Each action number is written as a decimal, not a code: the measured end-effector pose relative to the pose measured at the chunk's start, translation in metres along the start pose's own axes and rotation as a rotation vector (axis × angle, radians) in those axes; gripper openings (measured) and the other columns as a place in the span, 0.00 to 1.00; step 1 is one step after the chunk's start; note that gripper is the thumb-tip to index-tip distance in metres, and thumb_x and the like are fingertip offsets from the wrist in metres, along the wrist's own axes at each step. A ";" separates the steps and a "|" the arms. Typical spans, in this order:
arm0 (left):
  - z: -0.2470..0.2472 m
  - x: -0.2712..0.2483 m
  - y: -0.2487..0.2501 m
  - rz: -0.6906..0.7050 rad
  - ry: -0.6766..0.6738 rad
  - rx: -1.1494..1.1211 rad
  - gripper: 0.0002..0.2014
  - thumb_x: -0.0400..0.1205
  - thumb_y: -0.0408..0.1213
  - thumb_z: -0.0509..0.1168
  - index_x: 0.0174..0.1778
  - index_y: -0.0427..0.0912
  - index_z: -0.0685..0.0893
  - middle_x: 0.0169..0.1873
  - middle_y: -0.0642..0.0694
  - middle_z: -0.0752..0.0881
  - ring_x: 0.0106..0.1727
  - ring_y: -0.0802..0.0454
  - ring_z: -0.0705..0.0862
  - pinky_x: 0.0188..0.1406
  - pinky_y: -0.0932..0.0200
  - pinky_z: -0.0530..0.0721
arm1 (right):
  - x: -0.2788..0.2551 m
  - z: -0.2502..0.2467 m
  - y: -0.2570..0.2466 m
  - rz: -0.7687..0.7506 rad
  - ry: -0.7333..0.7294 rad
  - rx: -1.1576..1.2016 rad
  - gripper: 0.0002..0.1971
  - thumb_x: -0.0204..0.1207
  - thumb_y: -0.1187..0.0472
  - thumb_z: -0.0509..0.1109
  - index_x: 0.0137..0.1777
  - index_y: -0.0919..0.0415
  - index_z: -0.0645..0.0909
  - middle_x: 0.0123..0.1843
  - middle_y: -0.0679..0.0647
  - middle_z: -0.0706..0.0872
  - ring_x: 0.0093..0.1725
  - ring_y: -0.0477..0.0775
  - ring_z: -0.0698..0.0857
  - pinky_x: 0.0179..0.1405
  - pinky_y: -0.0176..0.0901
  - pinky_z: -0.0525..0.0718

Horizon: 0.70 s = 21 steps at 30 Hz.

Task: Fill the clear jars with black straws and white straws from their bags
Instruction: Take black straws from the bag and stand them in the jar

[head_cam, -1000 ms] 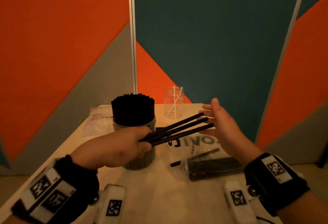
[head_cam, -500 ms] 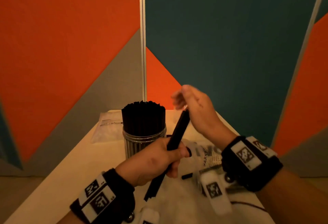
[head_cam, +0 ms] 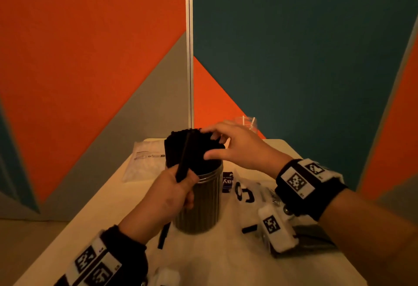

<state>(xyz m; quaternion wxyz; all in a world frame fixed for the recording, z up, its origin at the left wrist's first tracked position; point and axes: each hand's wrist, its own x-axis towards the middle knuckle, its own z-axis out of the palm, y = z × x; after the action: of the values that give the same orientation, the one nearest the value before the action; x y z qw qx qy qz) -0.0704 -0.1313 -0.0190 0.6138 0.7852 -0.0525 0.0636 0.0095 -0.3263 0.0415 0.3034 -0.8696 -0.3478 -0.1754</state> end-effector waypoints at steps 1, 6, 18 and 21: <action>-0.003 0.001 -0.001 0.027 0.064 -0.007 0.07 0.88 0.40 0.62 0.47 0.42 0.81 0.22 0.48 0.80 0.26 0.50 0.80 0.37 0.50 0.81 | -0.002 -0.001 -0.003 -0.009 0.038 0.090 0.26 0.73 0.49 0.81 0.71 0.44 0.82 0.54 0.43 0.83 0.49 0.44 0.82 0.48 0.33 0.81; -0.016 0.003 -0.003 0.192 0.287 0.159 0.04 0.86 0.50 0.62 0.54 0.61 0.80 0.32 0.61 0.82 0.37 0.59 0.80 0.36 0.57 0.76 | -0.008 -0.016 0.004 0.030 0.003 -0.046 0.25 0.82 0.60 0.71 0.77 0.43 0.76 0.76 0.49 0.74 0.76 0.46 0.71 0.72 0.38 0.67; -0.012 0.028 -0.006 0.314 0.304 0.365 0.44 0.65 0.54 0.82 0.76 0.57 0.69 0.59 0.64 0.77 0.62 0.59 0.79 0.56 0.57 0.82 | -0.002 0.010 0.028 0.126 -0.025 0.015 0.43 0.64 0.42 0.85 0.80 0.43 0.73 0.58 0.39 0.72 0.57 0.37 0.79 0.61 0.34 0.80; -0.016 0.034 -0.010 0.273 0.282 0.364 0.47 0.65 0.52 0.83 0.78 0.57 0.66 0.54 0.68 0.75 0.57 0.63 0.77 0.47 0.69 0.77 | 0.004 0.012 0.031 0.081 0.056 -0.081 0.37 0.62 0.36 0.81 0.72 0.45 0.82 0.50 0.38 0.72 0.52 0.20 0.70 0.51 0.07 0.54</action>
<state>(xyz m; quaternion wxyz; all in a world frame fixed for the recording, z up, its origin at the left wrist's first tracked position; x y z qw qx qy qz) -0.0360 -0.1138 -0.0188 0.4494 0.8517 -0.0595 0.2627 0.0354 -0.3342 0.0214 0.2846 -0.8892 -0.2964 -0.2010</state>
